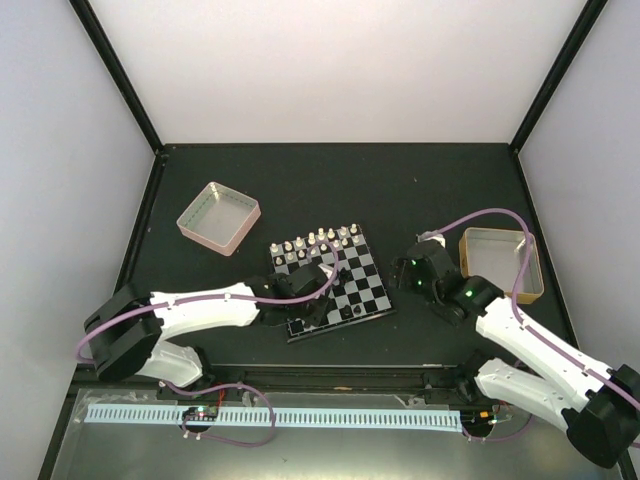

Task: Set up the chess pieces on the board
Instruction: Adjust the chess piece on the chessboard.

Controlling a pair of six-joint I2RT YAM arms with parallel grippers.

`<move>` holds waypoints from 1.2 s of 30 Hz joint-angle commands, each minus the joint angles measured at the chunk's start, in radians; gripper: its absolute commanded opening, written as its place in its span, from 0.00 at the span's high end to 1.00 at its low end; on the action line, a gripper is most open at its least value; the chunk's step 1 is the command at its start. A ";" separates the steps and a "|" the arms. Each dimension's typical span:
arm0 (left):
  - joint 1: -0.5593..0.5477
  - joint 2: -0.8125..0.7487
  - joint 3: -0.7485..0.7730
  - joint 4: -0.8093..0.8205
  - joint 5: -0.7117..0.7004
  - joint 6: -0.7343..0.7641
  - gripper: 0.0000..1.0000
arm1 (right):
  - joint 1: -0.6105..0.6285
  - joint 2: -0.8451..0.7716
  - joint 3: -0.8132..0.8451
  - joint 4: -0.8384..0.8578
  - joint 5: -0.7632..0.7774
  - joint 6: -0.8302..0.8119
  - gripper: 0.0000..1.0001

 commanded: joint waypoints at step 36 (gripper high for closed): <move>0.033 -0.002 0.058 -0.026 0.078 -0.002 0.67 | -0.006 0.036 0.024 0.028 -0.192 -0.047 0.22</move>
